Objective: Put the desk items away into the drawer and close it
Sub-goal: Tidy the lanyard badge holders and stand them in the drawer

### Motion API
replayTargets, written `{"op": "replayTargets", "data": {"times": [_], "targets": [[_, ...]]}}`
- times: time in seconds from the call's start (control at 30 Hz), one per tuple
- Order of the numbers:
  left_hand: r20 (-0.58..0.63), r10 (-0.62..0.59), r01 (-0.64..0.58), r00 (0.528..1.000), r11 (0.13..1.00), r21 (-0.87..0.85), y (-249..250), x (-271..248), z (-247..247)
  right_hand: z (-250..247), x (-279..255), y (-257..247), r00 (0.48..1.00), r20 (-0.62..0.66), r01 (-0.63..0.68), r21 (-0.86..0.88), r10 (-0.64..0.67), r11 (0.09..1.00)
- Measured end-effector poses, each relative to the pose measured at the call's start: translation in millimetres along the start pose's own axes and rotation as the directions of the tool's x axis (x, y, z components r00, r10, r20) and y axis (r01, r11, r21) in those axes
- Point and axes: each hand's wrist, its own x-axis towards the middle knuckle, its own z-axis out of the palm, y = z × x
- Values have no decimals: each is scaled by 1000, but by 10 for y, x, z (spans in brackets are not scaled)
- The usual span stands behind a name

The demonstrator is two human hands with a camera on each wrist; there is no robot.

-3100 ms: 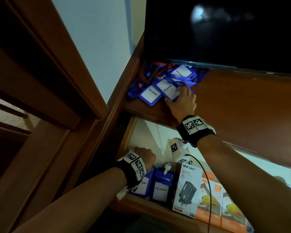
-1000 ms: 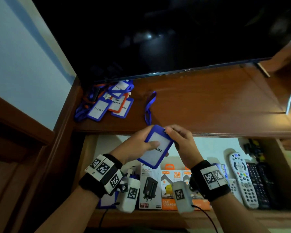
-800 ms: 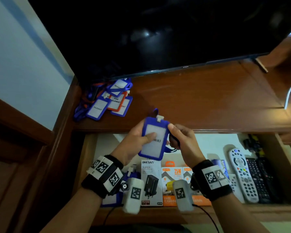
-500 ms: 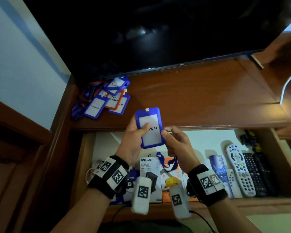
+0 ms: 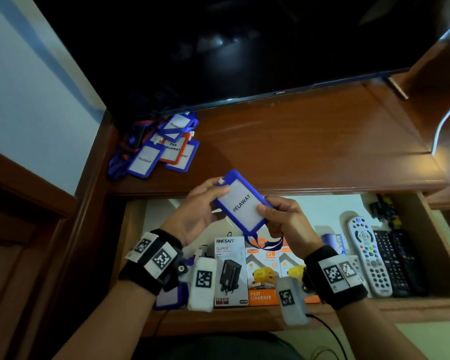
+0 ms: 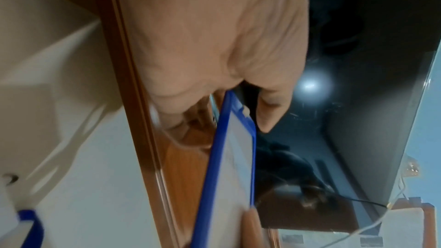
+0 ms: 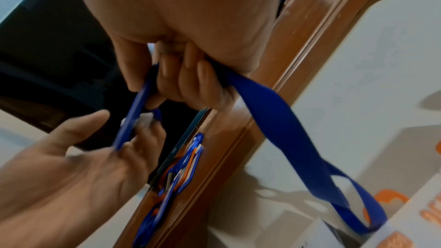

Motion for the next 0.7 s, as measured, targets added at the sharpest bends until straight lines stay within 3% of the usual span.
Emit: {"op": "replayTargets", "data": {"times": [0.23, 0.33, 0.47, 0.63, 0.7], "targets": [[146, -88, 67, 985, 988, 141, 33, -97, -206, -95, 5, -53, 988, 123, -90, -10, 91, 996], [148, -99, 76, 984, 986, 150, -6, -147, -199, -85, 0, -63, 987, 134, -86, -10, 86, 996], [187, -71, 50, 980, 992, 114, -54, -190, -229, -54, -24, -55, 987, 147, -71, 21, 68, 997], [264, -59, 82, 963, 994, -79, -75, -196, -331, -39, -24, -53, 984, 171, -63, 24, 58, 998], [312, -60, 79, 948, 996, -49, -59, -211, -362, -47, -29, -34, 983, 176, -60, 12, 57, 998]]}}
